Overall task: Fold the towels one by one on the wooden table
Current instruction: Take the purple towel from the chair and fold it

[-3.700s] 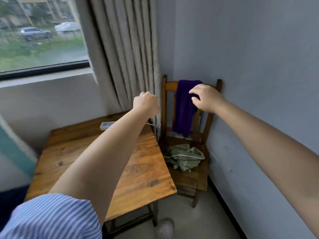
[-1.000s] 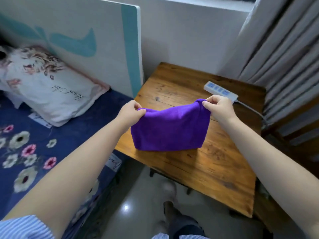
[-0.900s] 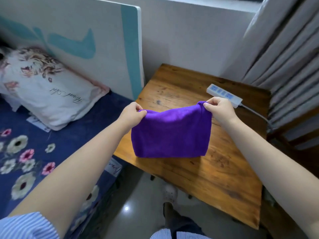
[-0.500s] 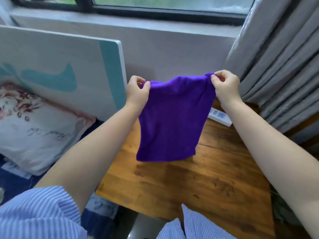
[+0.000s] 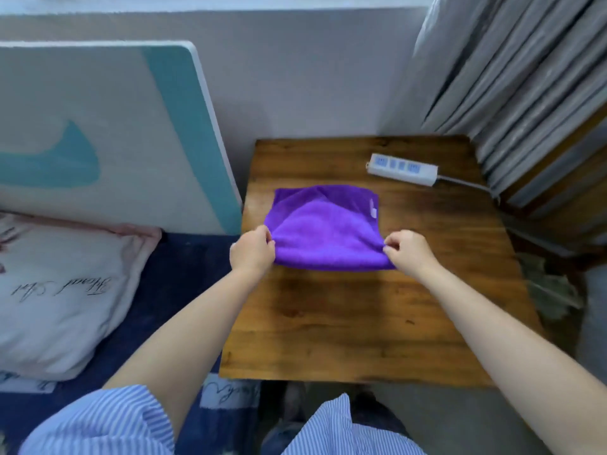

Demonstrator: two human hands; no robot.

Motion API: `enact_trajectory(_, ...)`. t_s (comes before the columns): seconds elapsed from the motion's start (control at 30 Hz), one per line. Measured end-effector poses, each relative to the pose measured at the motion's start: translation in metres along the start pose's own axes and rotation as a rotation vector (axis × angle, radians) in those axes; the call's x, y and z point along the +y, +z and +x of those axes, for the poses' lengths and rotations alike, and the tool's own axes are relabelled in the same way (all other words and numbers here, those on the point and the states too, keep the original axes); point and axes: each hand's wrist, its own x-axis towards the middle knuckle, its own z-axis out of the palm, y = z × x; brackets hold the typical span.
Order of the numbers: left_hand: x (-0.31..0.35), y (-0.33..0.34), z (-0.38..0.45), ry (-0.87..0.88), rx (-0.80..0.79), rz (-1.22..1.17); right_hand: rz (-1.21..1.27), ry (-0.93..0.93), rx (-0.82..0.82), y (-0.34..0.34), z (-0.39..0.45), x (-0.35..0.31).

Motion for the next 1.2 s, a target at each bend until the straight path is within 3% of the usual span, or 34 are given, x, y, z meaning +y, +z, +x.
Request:
enact_trajectory(0.1, -0.031, 0.033, -0.015, -0.007, -0.250, 0.189, -0.104, 0.105, -0.224, 0.056, -0.036, 0.017)
enact_trajectory(0.2, -0.052, 0.058, -0.024, 0.031, -0.641, 0.476, -0.214, 0.152, -0.527, 0.089, -0.064, 0.020)
enact_trajectory(0.27, -0.055, 0.061, -0.021, 0.079, -0.761, 0.578, -0.223, 0.181, -0.580, 0.095, -0.071, 0.017)
enact_trajectory(0.43, -0.037, 0.043, 0.011, 0.138, -0.540, 0.431, -0.153, 0.169, -0.418, 0.079, -0.044, 0.010)
enact_trajectory(0.6, -0.014, 0.038, 0.040, 0.148, -0.493, 0.417, -0.115, 0.122, -0.299, 0.061, 0.004, 0.004)
enact_trajectory(0.97, 0.030, 0.050, 0.110, -0.005, -0.385, 0.387, -0.152, 0.071, -0.172, 0.044, 0.126, 0.023)
enact_trajectory(1.2, 0.031, 0.076, 0.155, -0.165, -0.289, 0.334, -0.213, 0.215, -0.212, 0.058, 0.164, 0.042)
